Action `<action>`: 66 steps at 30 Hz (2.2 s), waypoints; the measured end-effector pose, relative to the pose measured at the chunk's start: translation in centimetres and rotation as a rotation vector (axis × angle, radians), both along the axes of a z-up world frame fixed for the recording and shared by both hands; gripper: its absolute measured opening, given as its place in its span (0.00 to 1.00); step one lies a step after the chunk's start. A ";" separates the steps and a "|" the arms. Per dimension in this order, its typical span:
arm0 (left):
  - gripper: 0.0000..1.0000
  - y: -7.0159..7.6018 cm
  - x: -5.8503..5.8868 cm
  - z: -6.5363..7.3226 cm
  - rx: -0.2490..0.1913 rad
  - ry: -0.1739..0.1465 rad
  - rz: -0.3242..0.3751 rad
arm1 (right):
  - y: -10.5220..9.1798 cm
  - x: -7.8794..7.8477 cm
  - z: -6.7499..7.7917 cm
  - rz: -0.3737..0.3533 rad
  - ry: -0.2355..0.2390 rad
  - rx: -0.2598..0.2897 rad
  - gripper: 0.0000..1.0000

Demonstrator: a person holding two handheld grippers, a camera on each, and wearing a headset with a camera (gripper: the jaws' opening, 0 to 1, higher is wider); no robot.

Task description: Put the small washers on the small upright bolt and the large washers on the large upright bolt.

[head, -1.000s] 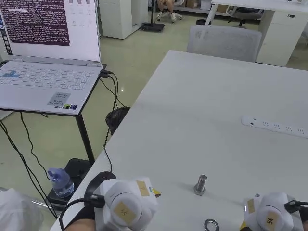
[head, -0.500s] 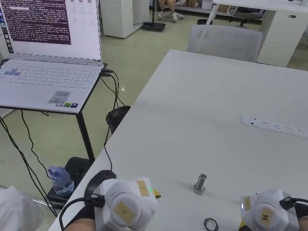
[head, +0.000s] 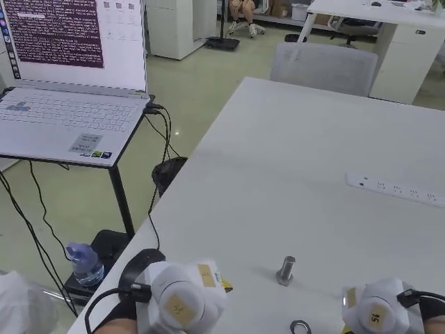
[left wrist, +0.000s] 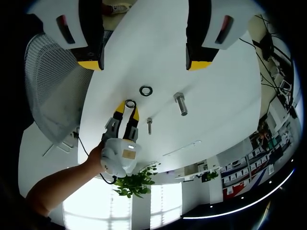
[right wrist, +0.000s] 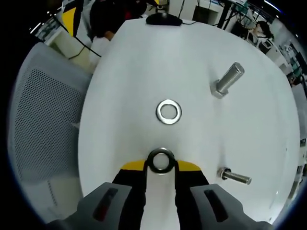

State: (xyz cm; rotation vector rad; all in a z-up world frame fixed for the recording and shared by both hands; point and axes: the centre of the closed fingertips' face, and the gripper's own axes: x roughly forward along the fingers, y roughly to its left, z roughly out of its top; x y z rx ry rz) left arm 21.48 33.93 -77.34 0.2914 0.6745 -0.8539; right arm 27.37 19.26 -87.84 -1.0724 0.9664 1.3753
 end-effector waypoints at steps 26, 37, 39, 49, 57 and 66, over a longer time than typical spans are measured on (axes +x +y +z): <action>0.75 -0.2 -0.1 -0.4 0.010 0.000 -0.005 | 0.4 1.6 4.9 -0.053 0.011 0.022 0.22; 0.81 -0.2 0.0 -0.5 0.010 -0.002 0.002 | 1.4 3.4 7.3 -0.072 0.002 0.044 0.22; 0.81 -0.2 0.0 -0.4 0.008 -0.005 0.008 | 1.8 3.9 7.7 -0.075 -0.003 0.049 0.22; 0.82 0.0 0.0 -0.7 0.008 0.002 0.013 | 4.1 5.0 9.1 -0.063 -0.005 0.072 0.22; 0.81 -0.1 0.0 -0.7 0.004 0.003 0.012 | 5.0 5.6 9.4 -0.064 -0.002 0.081 0.22; 0.80 -0.1 0.2 -0.9 -0.002 0.005 0.015 | 6.3 6.3 9.6 -0.057 0.000 0.086 0.22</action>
